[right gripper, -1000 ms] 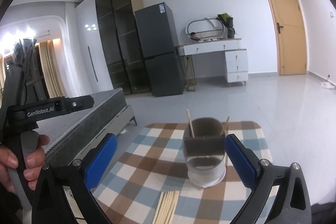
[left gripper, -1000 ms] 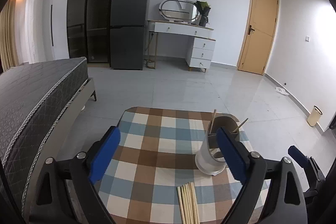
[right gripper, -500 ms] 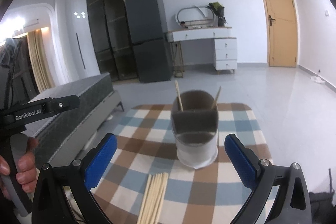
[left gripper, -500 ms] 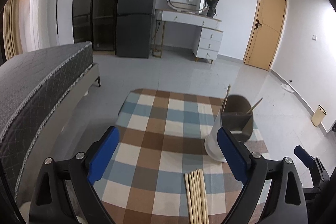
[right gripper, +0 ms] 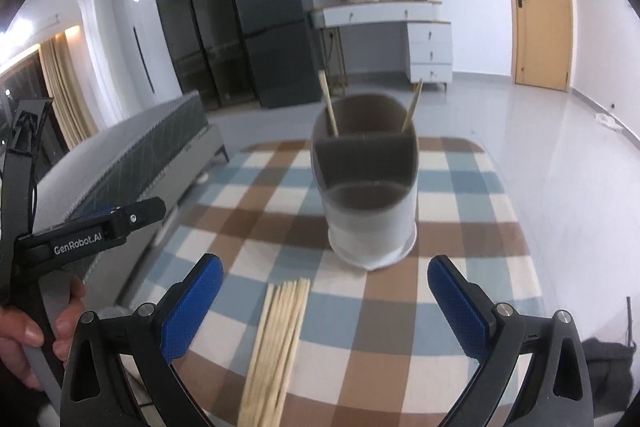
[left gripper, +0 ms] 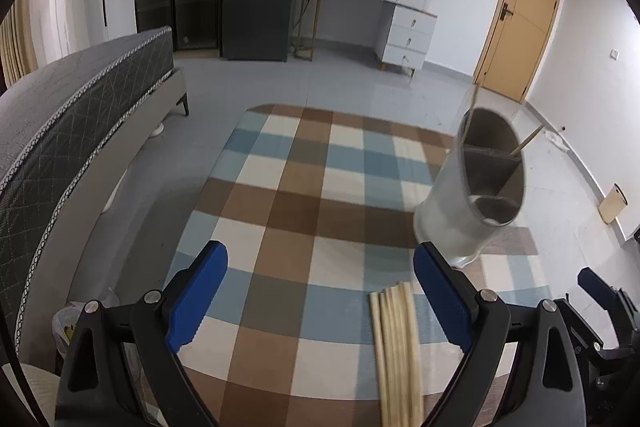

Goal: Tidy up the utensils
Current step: 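Withdraw both grippers from the holder back toward the chopstick bundle, then lower the right gripper onto the bundle and close on a chopstick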

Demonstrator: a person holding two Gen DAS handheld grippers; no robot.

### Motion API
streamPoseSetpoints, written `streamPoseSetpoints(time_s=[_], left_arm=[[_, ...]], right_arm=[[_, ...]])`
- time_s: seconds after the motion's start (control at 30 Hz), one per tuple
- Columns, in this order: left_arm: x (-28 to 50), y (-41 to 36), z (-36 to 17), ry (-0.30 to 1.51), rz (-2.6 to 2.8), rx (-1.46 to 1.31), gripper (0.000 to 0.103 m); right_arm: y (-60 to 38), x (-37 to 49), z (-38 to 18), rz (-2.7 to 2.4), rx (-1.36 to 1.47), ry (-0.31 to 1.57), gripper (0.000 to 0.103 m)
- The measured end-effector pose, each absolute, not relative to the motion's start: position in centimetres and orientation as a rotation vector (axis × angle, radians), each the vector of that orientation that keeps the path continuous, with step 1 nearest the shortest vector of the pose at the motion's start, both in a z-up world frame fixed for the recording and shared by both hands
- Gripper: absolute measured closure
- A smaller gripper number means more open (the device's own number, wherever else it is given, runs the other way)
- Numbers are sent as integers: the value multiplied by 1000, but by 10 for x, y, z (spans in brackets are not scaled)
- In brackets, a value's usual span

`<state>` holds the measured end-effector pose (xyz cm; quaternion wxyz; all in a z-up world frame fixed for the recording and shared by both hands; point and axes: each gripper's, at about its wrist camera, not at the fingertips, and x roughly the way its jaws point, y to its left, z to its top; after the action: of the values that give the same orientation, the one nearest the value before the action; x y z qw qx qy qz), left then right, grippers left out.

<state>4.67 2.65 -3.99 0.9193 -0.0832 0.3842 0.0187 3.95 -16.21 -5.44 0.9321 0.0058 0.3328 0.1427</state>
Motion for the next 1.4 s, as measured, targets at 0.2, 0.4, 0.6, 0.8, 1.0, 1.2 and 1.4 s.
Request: streamPoseSetpoints(time_s=[0.2, 0.4, 0.6, 0.8, 1.0, 1.2, 1.4], left_arm=[[62, 34, -64, 893, 44, -206, 12], [77, 43, -76, 960, 79, -266, 12], [85, 53, -84, 1000, 126, -311, 12], [90, 61, -90, 1038, 148, -346, 12], [92, 67, -89, 1050, 152, -387, 12], [92, 72, -89, 1054, 156, -410, 12], [92, 81, -88, 1056, 183, -439, 12]], right_arm=[[-145, 58, -80, 280, -52, 784, 2], [-129, 85, -115, 292, -95, 915, 18], [-119, 112, -147, 280, -136, 1029, 38], [-108, 124, -169, 292, -176, 1105, 47], [-105, 126, -173, 252, -207, 1138, 50], [-98, 129, -173, 247, -234, 1140, 50], [-88, 136, -174, 247, -257, 1133, 58]])
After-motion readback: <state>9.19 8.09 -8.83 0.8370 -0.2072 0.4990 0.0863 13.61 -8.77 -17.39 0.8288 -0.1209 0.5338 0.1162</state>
